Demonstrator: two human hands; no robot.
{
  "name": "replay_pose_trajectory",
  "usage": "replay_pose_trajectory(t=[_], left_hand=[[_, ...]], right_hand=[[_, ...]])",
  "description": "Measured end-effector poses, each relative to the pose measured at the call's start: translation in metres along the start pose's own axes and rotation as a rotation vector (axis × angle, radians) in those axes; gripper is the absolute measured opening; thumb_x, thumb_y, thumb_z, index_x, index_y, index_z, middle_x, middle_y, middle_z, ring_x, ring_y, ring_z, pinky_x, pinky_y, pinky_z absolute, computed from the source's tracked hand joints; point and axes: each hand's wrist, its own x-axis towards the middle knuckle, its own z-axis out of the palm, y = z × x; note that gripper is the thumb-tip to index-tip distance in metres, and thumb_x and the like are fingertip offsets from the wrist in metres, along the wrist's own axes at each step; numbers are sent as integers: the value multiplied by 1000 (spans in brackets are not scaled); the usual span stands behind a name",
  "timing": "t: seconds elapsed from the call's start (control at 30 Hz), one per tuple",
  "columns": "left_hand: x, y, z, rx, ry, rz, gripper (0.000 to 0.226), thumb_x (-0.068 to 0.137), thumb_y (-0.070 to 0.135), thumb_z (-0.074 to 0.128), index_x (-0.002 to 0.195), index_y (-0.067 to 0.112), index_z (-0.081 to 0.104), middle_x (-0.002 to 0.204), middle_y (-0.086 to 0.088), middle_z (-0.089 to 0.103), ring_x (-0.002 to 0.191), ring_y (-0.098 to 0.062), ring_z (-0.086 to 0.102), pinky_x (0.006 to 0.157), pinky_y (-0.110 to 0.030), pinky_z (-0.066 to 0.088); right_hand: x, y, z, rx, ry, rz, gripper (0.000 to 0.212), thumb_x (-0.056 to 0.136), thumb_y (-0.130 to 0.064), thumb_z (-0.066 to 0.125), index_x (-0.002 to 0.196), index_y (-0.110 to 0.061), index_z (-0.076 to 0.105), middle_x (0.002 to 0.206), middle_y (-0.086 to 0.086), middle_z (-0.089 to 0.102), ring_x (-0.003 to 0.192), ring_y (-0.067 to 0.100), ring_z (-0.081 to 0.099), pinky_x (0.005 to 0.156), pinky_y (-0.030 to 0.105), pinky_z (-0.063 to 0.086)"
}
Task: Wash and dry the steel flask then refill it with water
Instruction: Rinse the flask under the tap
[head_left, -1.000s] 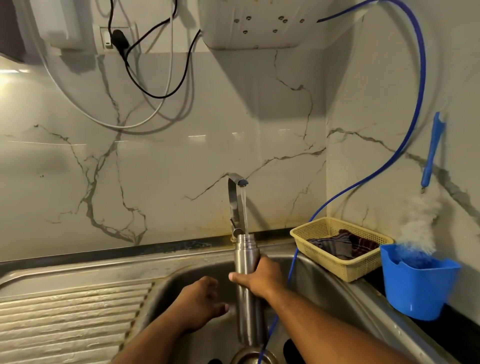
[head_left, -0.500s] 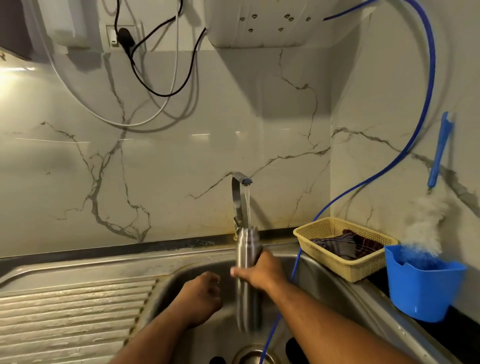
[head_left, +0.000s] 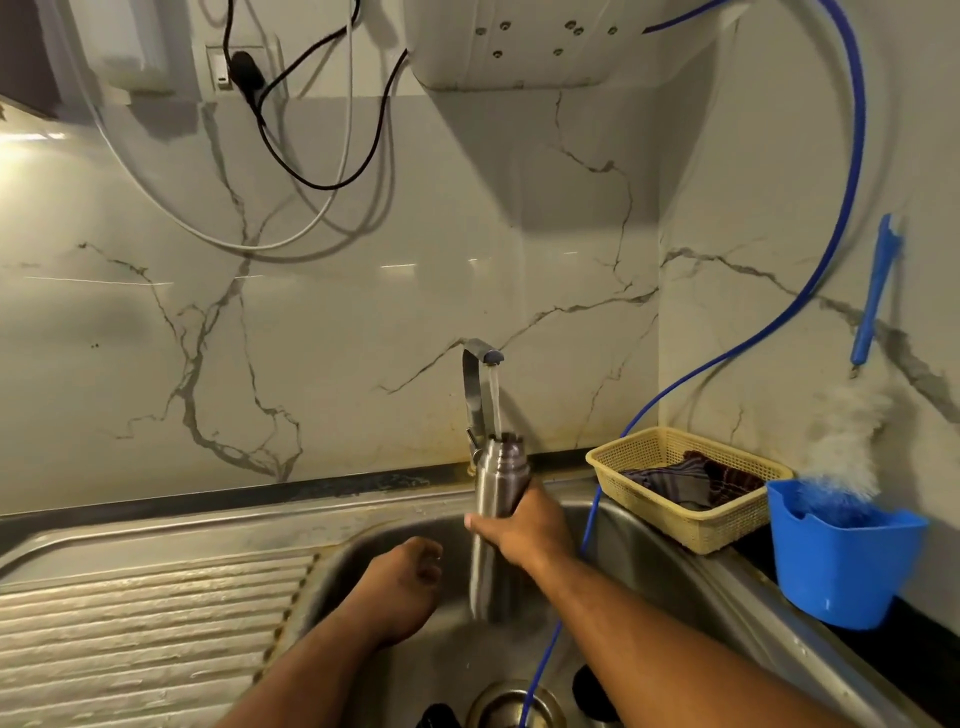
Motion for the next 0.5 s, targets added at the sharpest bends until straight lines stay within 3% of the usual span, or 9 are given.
replay_pose_trajectory(t=[0.07,0.23,0.37,0.5], left_hand=[[-2,-1,0,7,-26,-3,51,89,12,65,139,22,55,114,9,66,105,-4,61,87,-14,47],[0,-4,-2,13,-86,-32,54,89,16,69,140,23,51,119,7,64,107,-6,61,87,-16,48],[0,-9,-4,5,-158,-80,63,83,20,74,141,19,52,112,6,67,103,-9,65,95,-25,54],[-2,-8,-6,-24,-189,-94,84,78,42,84,146,19,42,127,2,62,114,-12,61,103,-26,49]], right_hand=[[-3,8,2,-124,-108,73,70,72,-36,91,129,-18,56,126,5,67,112,23,67,91,35,58],[4,-2,-5,82,17,-16,66,72,-41,90,126,-24,57,116,-1,69,97,16,66,90,36,58],[-4,5,-6,-148,-147,89,70,69,-38,92,126,-20,56,122,5,67,105,23,68,87,38,60],[-5,-6,-11,174,-99,-48,63,68,-37,93,120,-29,57,115,-4,68,94,12,65,87,38,60]])
